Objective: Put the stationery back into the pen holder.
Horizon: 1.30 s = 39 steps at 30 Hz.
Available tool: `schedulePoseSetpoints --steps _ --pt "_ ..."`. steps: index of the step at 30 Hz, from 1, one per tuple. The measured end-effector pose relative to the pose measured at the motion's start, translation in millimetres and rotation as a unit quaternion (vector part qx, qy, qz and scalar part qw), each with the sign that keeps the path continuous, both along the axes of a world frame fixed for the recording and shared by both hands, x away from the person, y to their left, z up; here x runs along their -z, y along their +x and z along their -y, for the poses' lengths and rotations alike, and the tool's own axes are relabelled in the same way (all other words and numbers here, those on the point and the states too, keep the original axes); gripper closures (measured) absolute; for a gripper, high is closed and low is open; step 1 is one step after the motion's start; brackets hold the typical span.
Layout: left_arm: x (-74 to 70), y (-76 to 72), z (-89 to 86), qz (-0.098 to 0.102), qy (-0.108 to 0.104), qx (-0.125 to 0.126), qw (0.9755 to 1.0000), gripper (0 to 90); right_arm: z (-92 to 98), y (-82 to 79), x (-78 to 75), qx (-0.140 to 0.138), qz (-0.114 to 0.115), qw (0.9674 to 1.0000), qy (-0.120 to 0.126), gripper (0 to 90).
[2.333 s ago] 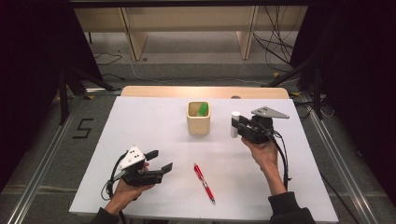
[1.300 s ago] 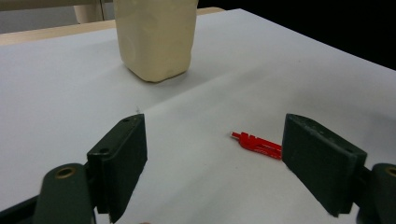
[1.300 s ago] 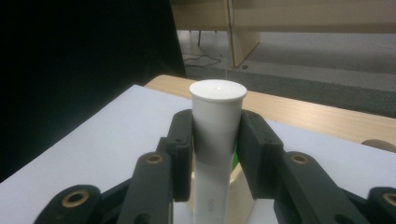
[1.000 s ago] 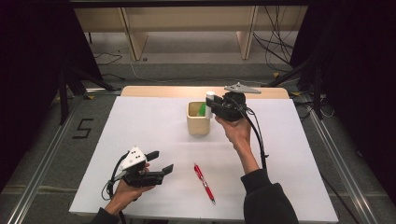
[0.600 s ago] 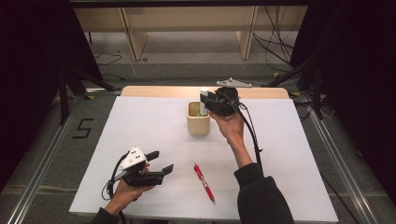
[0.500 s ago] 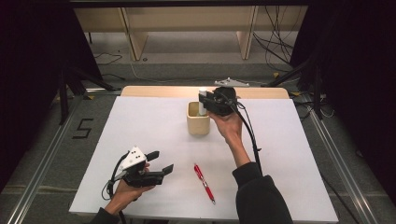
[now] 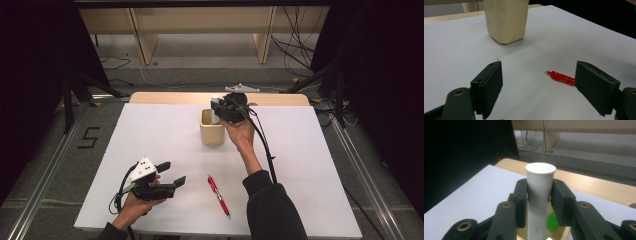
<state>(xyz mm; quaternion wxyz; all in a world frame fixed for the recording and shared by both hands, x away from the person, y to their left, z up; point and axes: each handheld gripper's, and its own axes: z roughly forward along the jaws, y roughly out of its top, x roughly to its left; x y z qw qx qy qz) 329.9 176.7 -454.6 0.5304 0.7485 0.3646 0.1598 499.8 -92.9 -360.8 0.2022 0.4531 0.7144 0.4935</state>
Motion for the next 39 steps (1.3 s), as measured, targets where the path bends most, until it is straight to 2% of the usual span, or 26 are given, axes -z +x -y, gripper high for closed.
schedulePoseSetpoints --steps 13,20,22,24,30,34,39 --pt "-0.2 0.2 -0.6 0.000 -0.002 -0.001 1.0000 22.0 -1.9 4.3 9.4 0.010 -0.007 0.9997 -0.020 67.4" --pt "-0.2 0.0 -0.2 0.000 -0.001 -0.001 1.0000 22.0 -3.0 6.7 17.4 0.009 -0.023 0.9994 -0.026 66.3" --pt "-0.3 0.0 -0.4 0.000 -0.002 0.000 1.0000 22.0 -2.0 8.4 19.5 0.004 -0.033 0.9992 -0.021 55.6" --pt "-0.3 0.0 -0.5 0.000 -0.002 -0.001 1.0000 22.0 -0.3 8.4 17.9 0.008 -0.029 0.9994 -0.014 48.0" --pt "-0.3 0.0 -0.4 0.000 -0.002 -0.001 1.0000 22.0 7.6 3.8 6.6 0.009 -0.012 0.9998 0.009 44.3" --pt "-0.2 0.0 0.0 0.000 -0.002 -0.002 1.0000 22.0 11.5 -1.1 1.0 0.005 -0.004 0.9999 0.008 42.5" --pt "-0.1 0.4 -0.8 0.000 -0.001 -0.002 1.0000 22.0 12.4 -9.6 -3.2 -0.013 -0.008 0.9999 -0.003 35.6"
